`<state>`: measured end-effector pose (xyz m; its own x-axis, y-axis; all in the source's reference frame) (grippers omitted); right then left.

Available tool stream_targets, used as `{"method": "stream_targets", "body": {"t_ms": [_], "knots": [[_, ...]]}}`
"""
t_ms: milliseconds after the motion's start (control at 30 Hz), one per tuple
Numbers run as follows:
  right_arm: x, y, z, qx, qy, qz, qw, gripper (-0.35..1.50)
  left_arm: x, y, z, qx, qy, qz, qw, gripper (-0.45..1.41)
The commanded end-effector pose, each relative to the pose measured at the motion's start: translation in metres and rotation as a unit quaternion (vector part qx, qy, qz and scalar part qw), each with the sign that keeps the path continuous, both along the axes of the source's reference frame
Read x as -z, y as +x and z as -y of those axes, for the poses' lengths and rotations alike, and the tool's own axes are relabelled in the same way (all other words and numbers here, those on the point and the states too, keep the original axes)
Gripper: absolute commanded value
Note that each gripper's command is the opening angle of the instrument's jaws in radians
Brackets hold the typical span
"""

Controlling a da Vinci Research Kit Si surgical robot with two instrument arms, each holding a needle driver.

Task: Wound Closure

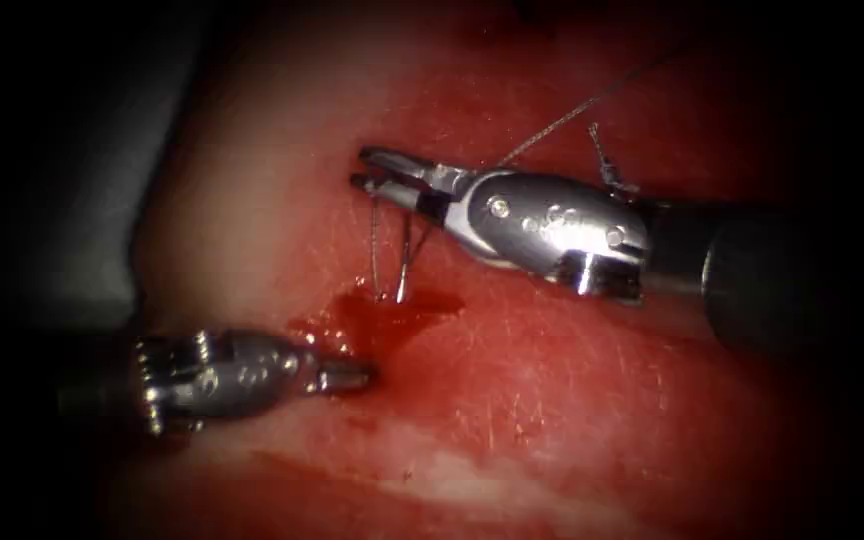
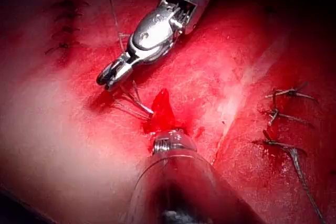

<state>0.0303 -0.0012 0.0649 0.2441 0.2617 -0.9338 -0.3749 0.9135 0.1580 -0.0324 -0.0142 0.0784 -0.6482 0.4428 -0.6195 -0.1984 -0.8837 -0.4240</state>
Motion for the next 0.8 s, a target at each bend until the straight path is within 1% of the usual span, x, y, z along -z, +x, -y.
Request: {"method": "stream_targets", "body": {"t_ms": [33,300,433,800], "knots": [[-0.0003,0.0007,0.0000,-0.007,0.009,-0.004,1.000,-0.35,-0.0007,-0.0006,0.0002,-0.001,0.001,0.001,1.000,-0.23],[0.0004,0.0007,-0.0004,-0.020,0.027,-0.012,0.999,-0.35,-0.0013,-0.0008,0.0003,-0.004,-0.003,0.002,1.000,-0.25],[0.0004,0.0010,-0.0003,-0.026,0.042,-0.021,0.999,-0.35,-0.0016,-0.0008,0.0003,-0.003,-0.001,0.002,1.000,-0.25],[0.0007,0.0010,-0.0004,-0.037,0.064,-0.027,0.997,-0.35,-0.0025,-0.0005,0.0002,-0.001,0.001,0.001,1.000,-0.23]]}}
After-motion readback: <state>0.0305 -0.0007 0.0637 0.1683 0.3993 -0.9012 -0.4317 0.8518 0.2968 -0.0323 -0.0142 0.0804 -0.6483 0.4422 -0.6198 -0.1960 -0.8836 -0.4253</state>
